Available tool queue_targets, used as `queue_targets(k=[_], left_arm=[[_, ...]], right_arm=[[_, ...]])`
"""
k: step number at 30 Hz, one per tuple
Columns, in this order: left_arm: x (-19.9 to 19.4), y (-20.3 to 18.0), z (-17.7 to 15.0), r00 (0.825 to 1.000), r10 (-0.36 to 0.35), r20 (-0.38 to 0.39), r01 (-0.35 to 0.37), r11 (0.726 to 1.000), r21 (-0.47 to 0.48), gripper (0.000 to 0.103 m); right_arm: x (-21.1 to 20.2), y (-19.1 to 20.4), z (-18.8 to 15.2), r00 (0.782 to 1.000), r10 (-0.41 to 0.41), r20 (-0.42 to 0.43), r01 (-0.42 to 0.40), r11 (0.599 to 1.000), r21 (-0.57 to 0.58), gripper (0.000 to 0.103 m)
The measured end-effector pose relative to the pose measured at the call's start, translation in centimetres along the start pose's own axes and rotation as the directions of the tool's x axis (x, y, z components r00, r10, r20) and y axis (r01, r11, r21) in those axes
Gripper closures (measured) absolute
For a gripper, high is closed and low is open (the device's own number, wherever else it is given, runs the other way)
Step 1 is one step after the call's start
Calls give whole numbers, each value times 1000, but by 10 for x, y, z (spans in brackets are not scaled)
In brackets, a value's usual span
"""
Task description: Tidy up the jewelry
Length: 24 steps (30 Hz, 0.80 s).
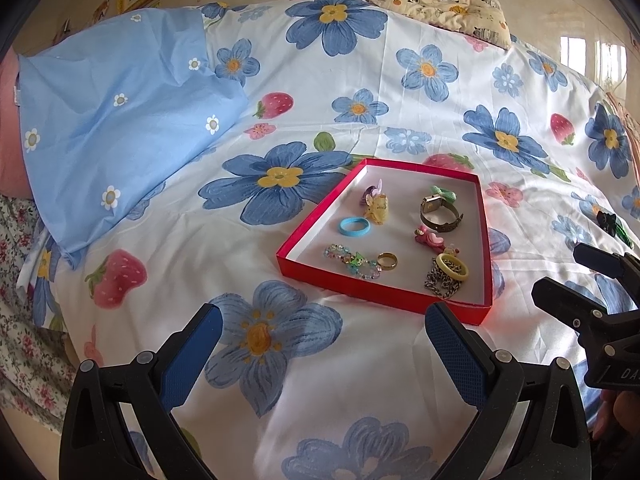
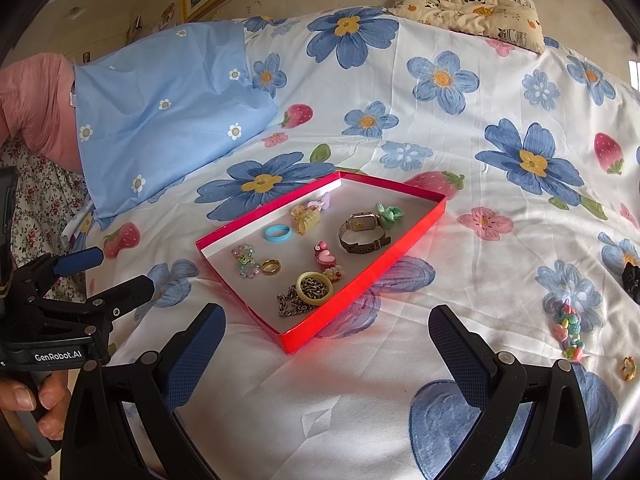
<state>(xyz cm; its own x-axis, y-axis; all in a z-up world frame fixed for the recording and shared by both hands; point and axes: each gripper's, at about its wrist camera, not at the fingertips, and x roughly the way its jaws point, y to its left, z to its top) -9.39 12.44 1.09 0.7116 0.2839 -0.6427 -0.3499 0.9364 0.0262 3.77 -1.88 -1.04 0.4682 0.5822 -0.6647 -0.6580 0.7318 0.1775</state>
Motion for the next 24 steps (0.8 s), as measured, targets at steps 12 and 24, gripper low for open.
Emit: queue_targets(k=[12, 24], left_arm=[[3, -1, 2, 1000, 1, -2, -1, 1000, 1, 1], [12, -3, 8, 1000, 1, -11, -1, 1000, 3, 1]], right_arm=[[1, -2, 0, 1000, 1, -1, -1, 1000, 2, 1], [6, -7, 1, 1000, 2, -13, -2, 1000, 8, 1]])
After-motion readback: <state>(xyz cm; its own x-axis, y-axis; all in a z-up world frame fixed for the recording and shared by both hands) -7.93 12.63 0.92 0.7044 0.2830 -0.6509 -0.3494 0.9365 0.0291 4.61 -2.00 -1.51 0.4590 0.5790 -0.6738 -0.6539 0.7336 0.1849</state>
